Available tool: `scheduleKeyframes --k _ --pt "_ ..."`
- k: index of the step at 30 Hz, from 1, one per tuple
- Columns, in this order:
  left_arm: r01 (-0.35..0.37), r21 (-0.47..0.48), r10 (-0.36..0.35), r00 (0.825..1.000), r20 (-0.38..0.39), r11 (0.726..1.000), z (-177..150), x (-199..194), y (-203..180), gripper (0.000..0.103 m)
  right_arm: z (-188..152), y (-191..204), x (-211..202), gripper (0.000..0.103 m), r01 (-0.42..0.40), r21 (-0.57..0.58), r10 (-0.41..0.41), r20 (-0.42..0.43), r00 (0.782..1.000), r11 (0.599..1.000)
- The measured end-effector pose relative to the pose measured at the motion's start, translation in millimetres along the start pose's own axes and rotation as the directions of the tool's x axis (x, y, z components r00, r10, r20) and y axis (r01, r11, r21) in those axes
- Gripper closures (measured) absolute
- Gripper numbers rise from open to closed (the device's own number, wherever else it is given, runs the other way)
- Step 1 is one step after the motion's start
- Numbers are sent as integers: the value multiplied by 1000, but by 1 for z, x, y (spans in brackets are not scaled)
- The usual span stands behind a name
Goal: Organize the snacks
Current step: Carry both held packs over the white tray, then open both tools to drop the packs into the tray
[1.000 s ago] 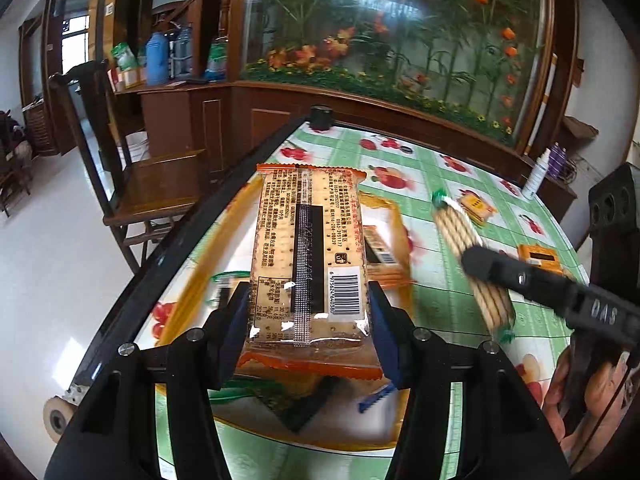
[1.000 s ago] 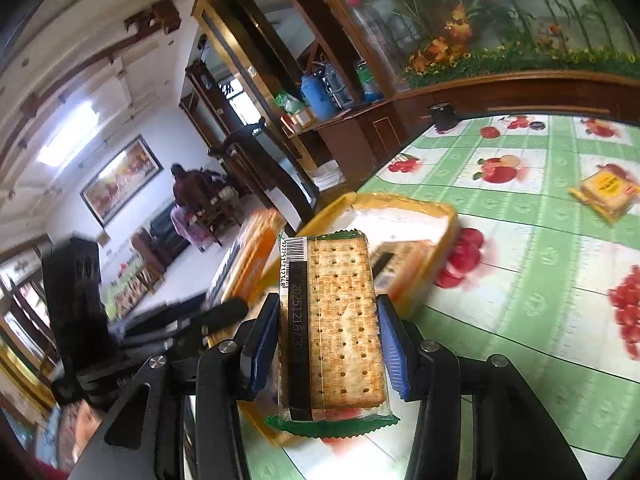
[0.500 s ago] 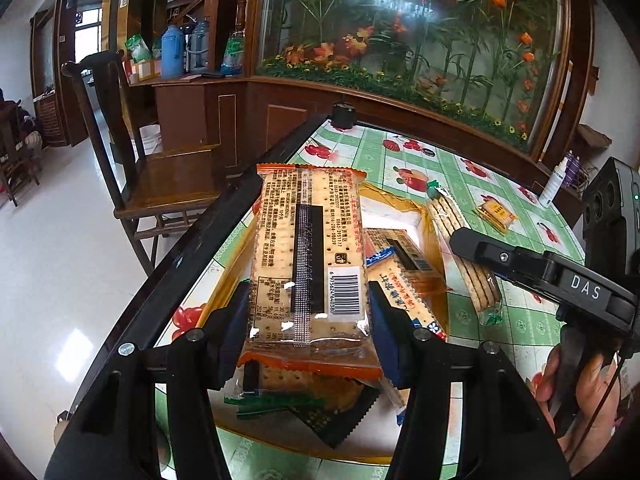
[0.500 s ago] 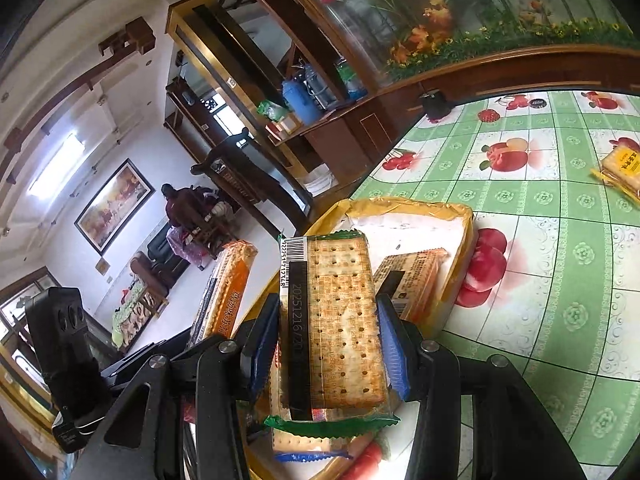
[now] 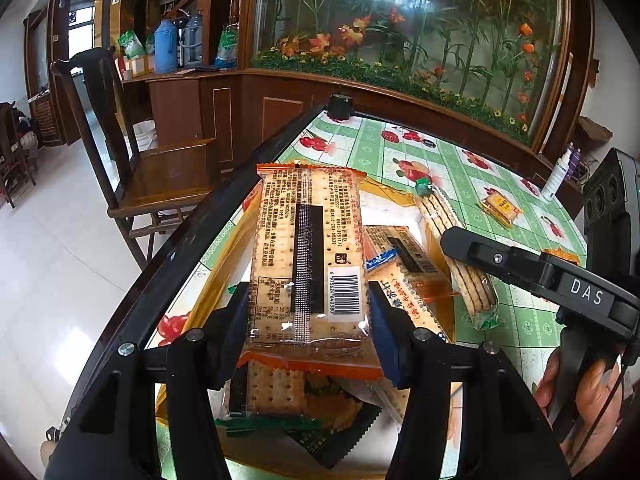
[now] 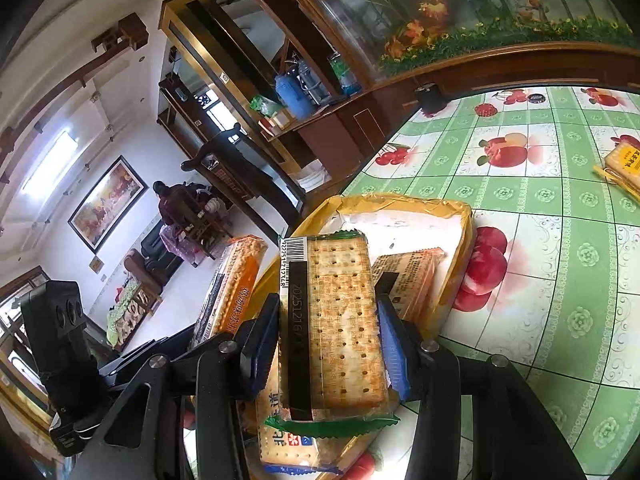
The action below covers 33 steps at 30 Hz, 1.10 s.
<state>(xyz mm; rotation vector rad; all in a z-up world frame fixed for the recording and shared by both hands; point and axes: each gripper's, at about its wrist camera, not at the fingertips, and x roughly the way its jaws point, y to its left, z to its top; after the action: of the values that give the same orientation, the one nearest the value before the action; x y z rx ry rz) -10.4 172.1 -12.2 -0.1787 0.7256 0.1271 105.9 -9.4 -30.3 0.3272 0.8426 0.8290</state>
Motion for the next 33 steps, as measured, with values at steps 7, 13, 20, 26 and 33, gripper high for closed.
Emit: scheduleKeyframes --k 7,13,20,26,33 --pt "-12 0 12 1000 -1 1000 3 4 4 48 2 -1 9 56 4 3 -4 -7 1000 1000" --pt "-30 11 30 1000 0 999 6 8 6 48 4 -2 19 56 12 2 -12 -16 1000 1000" --pt "-49 18 49 999 0 999 8 12 5 48 11 -3 27 56 33 -9 -33 -25 999 999" --pt "-94 36 95 996 0 995 7 16 4 48 13 -1 35 56 80 -34 -81 -35 996 996" --pt "-103 48 103 995 -13 994 6 20 4 48 13 -5 46 56 124 -48 -127 -53 990 991"
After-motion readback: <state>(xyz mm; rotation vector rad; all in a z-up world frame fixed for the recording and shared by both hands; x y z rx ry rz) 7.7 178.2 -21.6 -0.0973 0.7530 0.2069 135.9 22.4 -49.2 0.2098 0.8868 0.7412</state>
